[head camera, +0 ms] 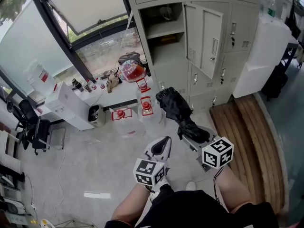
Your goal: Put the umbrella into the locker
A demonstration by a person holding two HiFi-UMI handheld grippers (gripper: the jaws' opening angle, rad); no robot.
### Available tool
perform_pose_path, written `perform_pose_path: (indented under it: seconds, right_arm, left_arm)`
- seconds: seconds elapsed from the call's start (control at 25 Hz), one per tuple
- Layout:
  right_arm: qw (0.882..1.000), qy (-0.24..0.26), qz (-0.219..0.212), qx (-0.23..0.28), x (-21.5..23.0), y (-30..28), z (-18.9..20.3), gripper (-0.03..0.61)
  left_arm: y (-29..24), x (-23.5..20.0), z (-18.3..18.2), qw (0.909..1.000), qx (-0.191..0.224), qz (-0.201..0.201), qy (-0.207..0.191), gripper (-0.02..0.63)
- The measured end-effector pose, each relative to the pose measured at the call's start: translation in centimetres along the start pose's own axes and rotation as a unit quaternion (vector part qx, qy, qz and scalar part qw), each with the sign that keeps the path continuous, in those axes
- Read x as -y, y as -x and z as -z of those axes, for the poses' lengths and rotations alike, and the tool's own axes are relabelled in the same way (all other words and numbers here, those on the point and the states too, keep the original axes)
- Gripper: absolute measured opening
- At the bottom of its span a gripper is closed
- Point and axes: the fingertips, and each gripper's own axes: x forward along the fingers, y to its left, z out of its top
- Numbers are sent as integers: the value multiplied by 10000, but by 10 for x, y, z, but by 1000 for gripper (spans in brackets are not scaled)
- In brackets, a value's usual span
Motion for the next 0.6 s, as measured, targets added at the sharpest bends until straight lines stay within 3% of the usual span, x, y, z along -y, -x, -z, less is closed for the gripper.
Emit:
perform_pose_path:
  seconds: [0.6]
  right_arm:
    - [9992, -91, 379, 11, -7, -67, -20, 267]
  left_arm:
    - [-8, -71, -21, 9992, 71, 399, 24, 20]
